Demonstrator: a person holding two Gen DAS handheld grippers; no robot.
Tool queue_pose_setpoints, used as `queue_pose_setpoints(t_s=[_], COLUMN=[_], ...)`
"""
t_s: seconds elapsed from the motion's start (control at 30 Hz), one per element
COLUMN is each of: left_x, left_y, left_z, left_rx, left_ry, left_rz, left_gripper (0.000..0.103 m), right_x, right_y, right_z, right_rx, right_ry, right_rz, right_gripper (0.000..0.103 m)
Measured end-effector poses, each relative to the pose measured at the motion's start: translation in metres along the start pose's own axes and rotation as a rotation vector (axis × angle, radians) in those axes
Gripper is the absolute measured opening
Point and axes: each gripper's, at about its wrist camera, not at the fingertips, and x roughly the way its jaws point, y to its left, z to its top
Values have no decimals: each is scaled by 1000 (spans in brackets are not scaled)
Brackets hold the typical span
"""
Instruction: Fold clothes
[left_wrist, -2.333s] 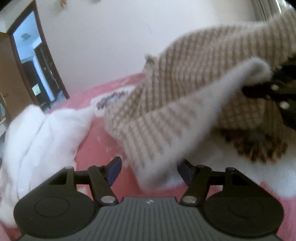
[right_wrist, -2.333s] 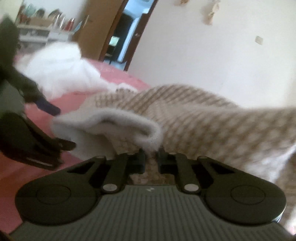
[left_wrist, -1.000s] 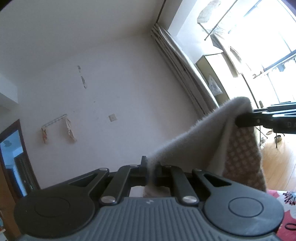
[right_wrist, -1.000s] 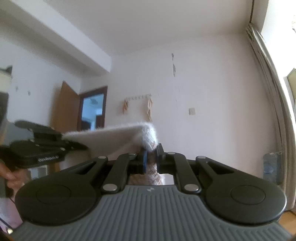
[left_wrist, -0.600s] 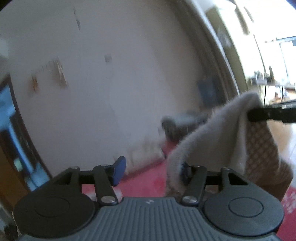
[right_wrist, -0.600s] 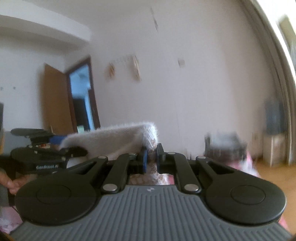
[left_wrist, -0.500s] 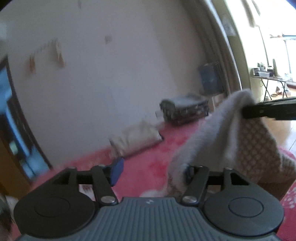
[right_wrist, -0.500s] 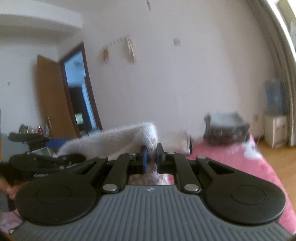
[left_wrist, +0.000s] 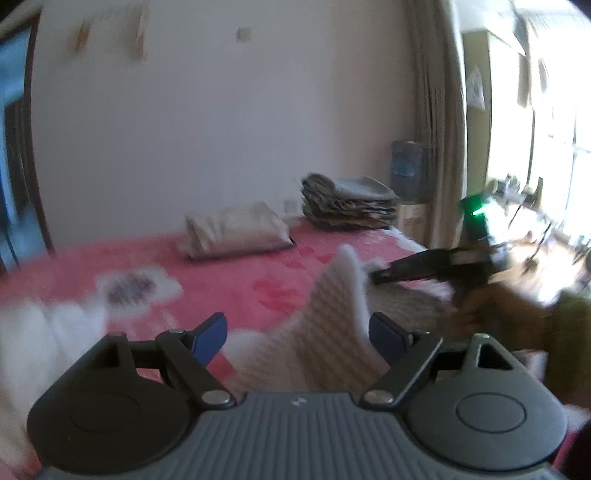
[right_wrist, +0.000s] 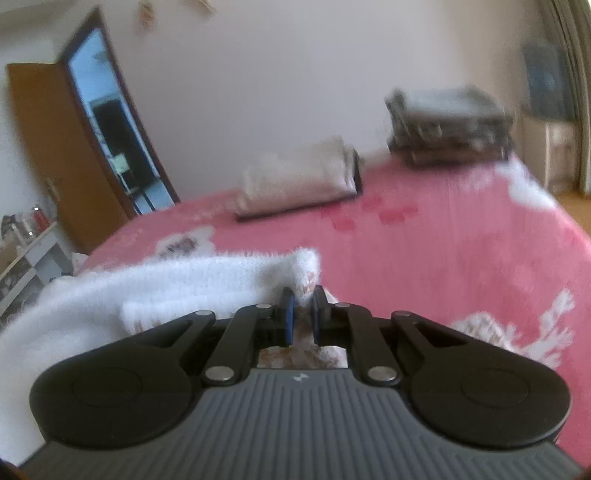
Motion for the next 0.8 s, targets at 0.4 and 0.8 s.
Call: queue_pose_setpoints(t_s=[0.4,0.8], left_x=[55,64], left_y=[-47,-96], left_z=[-55,-91], left_rx=[144,583], left_ry=[225,152], left_rz=[-106,189], left_gripper=[87,57], right_x=[20,-154], right_y=[-48,-45], right_z=[-23,-69], right_rx=[194,161], right_ry=[38,-206], right_rz=[14,92], right_gripper=[41,52])
